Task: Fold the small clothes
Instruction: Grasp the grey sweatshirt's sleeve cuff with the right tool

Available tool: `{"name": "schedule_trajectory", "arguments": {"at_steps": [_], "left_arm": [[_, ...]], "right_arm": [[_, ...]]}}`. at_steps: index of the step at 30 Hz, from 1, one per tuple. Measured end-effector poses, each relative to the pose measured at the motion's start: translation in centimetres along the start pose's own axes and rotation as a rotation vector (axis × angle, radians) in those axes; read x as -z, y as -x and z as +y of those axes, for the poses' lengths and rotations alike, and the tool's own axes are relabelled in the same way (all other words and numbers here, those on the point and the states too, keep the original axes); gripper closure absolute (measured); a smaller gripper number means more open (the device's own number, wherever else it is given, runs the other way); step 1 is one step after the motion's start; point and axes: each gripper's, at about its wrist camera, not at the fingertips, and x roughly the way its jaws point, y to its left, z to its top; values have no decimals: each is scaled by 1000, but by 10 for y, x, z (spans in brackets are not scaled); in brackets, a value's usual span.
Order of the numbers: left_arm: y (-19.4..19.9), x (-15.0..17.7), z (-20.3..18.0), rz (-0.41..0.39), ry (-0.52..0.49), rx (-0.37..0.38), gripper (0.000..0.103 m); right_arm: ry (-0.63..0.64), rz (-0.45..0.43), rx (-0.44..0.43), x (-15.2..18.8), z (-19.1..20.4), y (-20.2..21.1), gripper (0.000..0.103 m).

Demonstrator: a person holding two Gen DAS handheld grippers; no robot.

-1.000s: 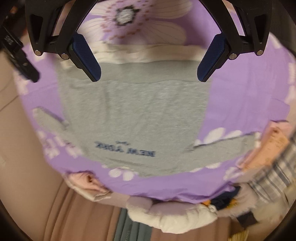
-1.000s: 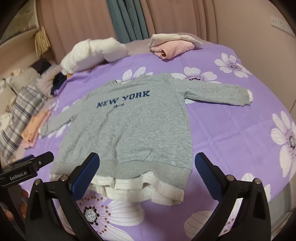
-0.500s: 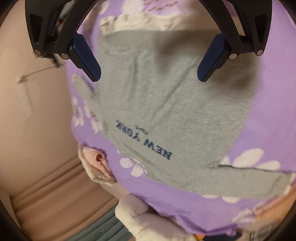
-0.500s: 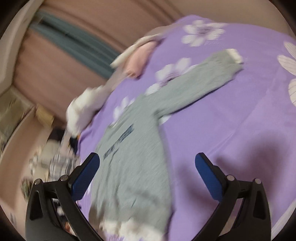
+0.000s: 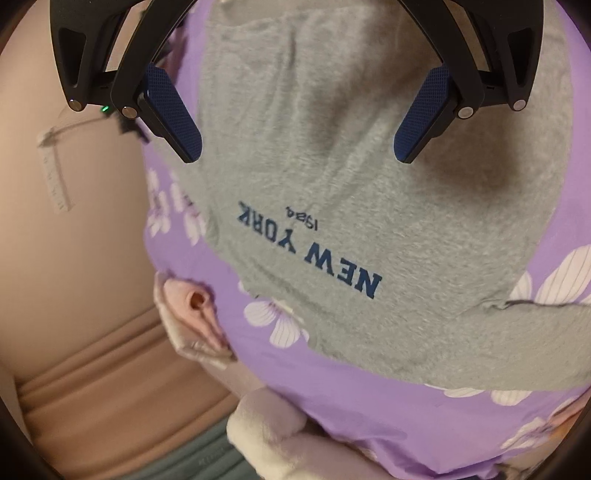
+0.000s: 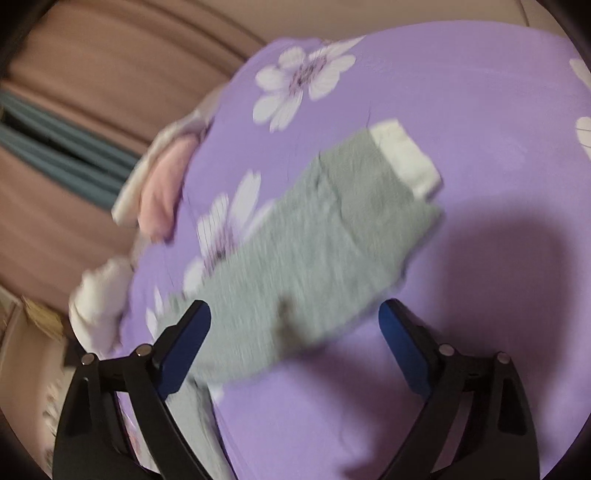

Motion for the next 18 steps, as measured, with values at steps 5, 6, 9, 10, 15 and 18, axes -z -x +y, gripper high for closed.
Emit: {"name": "schedule_trajectory", "arguments": {"at_steps": [5, 6, 9, 10, 15, 18], "left_arm": [[-18, -4, 3, 59, 1, -3, 0], [-18, -4, 2, 59, -6, -13, 0], [-18, -5, 3, 67, -27, -31, 0], [-17, -6, 4, 68, -35, -38, 0], [-4, -11, 13, 46, -34, -60, 0], [8, -12, 21, 24, -28, -69, 0]], "right_arm": [[-74, -16, 3, -16, -11, -7, 57], [-85, -21, 12, -18, -13, -8, 68], [-73, -18, 45, -23, -8, -12, 89], [-56, -17, 54, -24, -1, -18, 91], [257, -57, 112, -23, 81, -8, 92], [489, -77, 152, -9, 149, -7, 92]]}}
